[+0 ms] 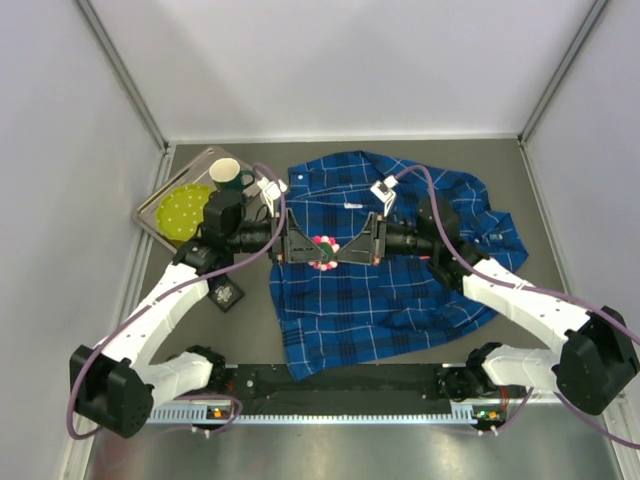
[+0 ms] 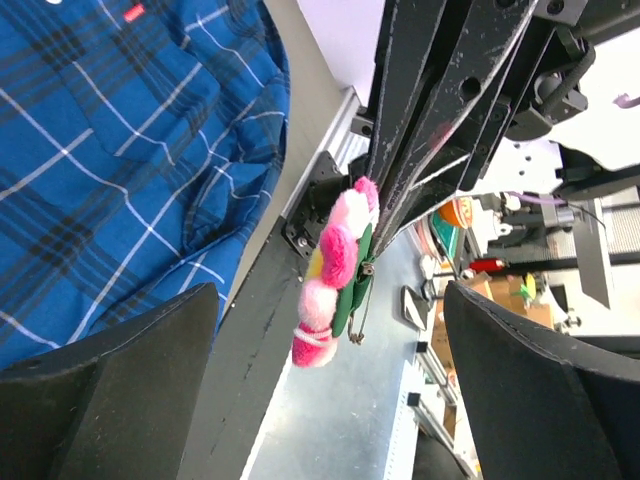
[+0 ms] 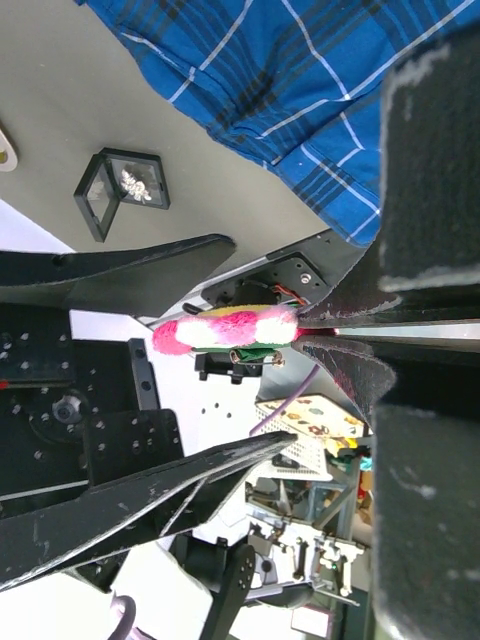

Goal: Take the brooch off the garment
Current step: Pass from the left arm to the right, then pass from the right arm to the left

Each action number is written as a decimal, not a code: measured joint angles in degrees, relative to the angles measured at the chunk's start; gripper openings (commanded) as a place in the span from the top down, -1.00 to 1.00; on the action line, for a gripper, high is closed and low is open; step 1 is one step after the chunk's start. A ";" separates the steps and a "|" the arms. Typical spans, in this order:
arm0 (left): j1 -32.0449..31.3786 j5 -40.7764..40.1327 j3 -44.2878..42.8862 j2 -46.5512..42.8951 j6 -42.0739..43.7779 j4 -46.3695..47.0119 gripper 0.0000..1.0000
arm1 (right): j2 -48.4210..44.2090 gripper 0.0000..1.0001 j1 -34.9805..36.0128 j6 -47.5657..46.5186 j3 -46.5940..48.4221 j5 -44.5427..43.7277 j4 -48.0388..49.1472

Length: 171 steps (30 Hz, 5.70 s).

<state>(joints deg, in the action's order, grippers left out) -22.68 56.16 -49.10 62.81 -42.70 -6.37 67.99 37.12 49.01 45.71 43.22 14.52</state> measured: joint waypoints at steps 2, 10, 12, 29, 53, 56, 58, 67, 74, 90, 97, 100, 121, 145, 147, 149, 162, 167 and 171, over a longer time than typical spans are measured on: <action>0.79 -1.40 -0.90 -0.52 1.77 -3.10 -0.92 | -0.17 1.00 -0.20 -0.59 -0.22 -0.04 -0.37; 6.27 -14.40 -6.60 -5.40 3.80 -18.27 -0.98 | -0.37 1.00 -0.24 -13.86 2.58 -4.22 -10.91; 6.86 -20.00 -9.70 -6.49 3.19 -23.82 -0.98 | -0.02 1.00 0.17 -18.16 4.37 -6.58 -12.52; 7.61 -25.53 -5.40 -11.69 -36.63 -30.42 -0.64 | 2.16 1.00 19.65 -55.58 5.73 -38.18 -6.56; 7.61 -29.03 -6.29 -10.27 -46.03 -32.48 -0.26 | 8.00 1.00 30.38 -79.45 4.98 -55.32 0.63; 7.61 -29.35 -6.29 -10.27 -45.72 -33.27 -0.25 | 8.02 1.00 30.69 -80.46 4.98 -56.06 0.70; 7.61 -29.97 -6.40 -10.23 -45.59 -34.18 -0.21 | 8.04 1.00 30.82 -81.00 5.07 -56.46 0.70; 7.61 -30.58 -7.10 -8.92 -43.89 -35.12 0.38 | 9.07 1.00 32.76 -83.36 7.96 -58.16 0.72; 7.65 -30.53 -7.56 -8.55 -42.16 -34.01 1.00 | 10.38 0.61 33.38 -83.45 8.63 -59.80 0.26; 7.98 -30.84 -4.24 -12.07 -15.76 -23.23 1.00 | 6.93 -0.14 24.48 -39.74 11.47 -45.48 -23.65; 7.98 -24.52 0.39 -15.30 -10.05 -14.08 1.00 | 6.75 -0.16 11.39 -9.99 9.62 -17.88 -14.21; 7.98 -22.23 2.89 -17.44 -10.51 -11.45 1.00 | 8.76 -0.15 10.23 -2.86 9.42 -12.17 -8.39; 8.09 -18.51 8.94 -20.94 -21.53 -0.66 1.00 | 11.30 0.03 7.48 13.68 0.17 -8.50 16.55; 8.07 -18.05 9.14 -21.33 -21.90 -0.68 1.00 | 12.11 0.37 5.18 18.73 0.09 -6.95 23.61; 8.07 -18.03 9.14 -21.33 -21.90 -0.66 1.00 | 12.87 0.42 5.20 18.75 0.17 -6.67 23.65; 8.07 -18.10 9.16 -21.33 -21.75 -1.03 1.00 | 13.60 0.51 5.18 19.04 0.20 -6.32 23.87; 8.22 -19.28 9.16 -21.90 -19.74 -2.64 0.00 | 14.38 1.00 5.09 20.15 0.48 -5.42 26.08; 8.17 -25.66 5.46 -25.31 -13.81 -13.20 -0.98 | 14.73 1.00 5.14 19.96 0.48 -5.66 26.62; 8.17 -34.56 -1.90 -29.77 -7.85 -24.15 -0.98 | 16.72 1.00 5.31 19.12 0.59 -5.79 28.00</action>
<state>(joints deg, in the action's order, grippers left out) -14.50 21.61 -51.00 33.04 -50.54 -30.52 84.71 42.44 68.14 46.30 37.43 42.52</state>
